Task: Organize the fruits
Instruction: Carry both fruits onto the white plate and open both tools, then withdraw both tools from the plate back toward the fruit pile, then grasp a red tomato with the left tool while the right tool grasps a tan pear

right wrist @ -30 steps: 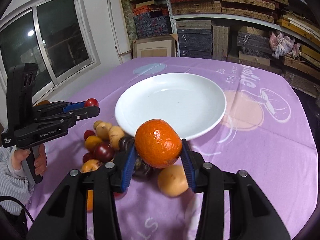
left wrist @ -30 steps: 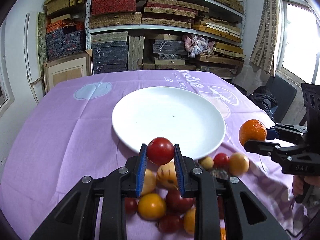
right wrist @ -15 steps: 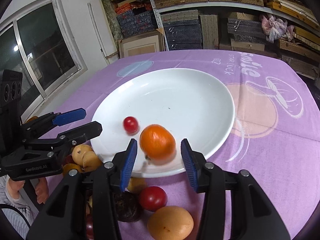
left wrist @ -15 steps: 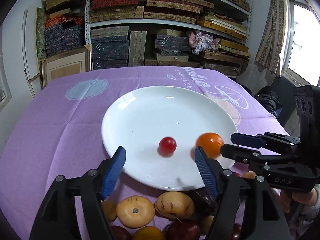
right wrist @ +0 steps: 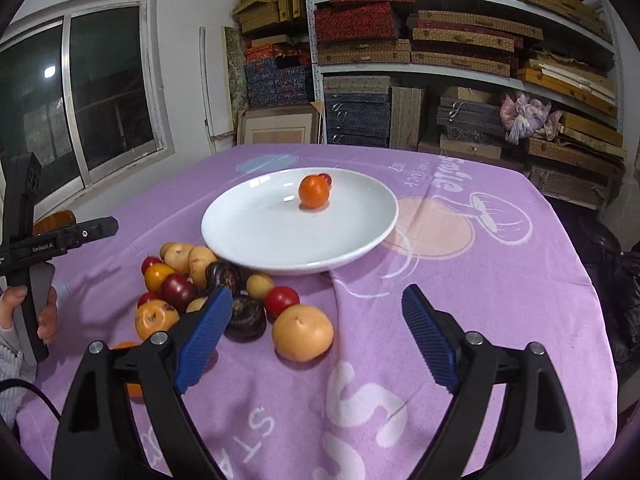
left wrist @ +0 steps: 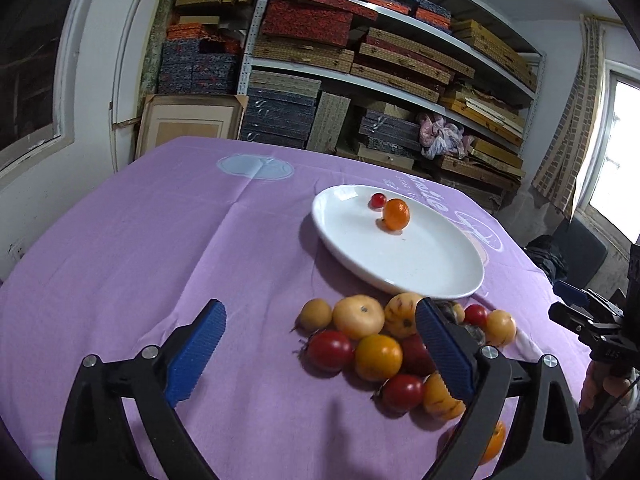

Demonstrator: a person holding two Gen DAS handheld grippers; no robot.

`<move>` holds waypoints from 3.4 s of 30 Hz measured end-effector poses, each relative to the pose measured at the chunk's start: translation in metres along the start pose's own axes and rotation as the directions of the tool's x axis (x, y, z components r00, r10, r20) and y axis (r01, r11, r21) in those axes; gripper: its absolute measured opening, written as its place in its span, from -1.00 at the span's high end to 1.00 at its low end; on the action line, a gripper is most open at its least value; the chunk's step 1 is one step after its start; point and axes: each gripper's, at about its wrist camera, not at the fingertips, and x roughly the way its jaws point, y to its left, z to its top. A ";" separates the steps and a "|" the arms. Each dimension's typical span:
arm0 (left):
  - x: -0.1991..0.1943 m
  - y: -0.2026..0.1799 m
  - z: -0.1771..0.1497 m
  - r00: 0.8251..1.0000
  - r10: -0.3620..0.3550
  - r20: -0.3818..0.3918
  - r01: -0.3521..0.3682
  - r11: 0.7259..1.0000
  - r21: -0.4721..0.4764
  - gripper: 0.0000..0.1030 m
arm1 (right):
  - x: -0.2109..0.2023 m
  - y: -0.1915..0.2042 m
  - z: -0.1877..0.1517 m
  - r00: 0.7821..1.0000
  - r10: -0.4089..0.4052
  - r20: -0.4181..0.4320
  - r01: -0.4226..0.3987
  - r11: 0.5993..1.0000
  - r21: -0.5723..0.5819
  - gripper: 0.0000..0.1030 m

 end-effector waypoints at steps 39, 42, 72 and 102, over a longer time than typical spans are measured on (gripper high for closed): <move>0.046 -0.012 -0.011 0.973 0.123 -0.194 -0.088 0.980 0.179 -0.77 | 0.044 0.019 -0.011 0.984 0.019 -0.175 -0.035 0.995 -0.089 -0.59; 0.051 0.003 -0.007 0.968 0.117 -0.224 -0.089 0.987 0.132 -0.76 | 0.045 0.017 -0.011 0.984 0.022 -0.179 -0.037 0.996 -0.082 -0.63; 0.074 -0.018 -0.010 0.958 0.038 -0.285 0.032 0.971 0.239 0.09 | 0.047 0.020 -0.013 0.982 0.037 -0.186 -0.054 0.994 -0.090 -0.66; 0.087 -0.030 -0.014 0.946 0.054 -0.321 0.039 0.960 0.276 0.36 | 0.065 0.009 -0.012 0.962 0.077 -0.263 -0.082 0.997 -0.010 -0.14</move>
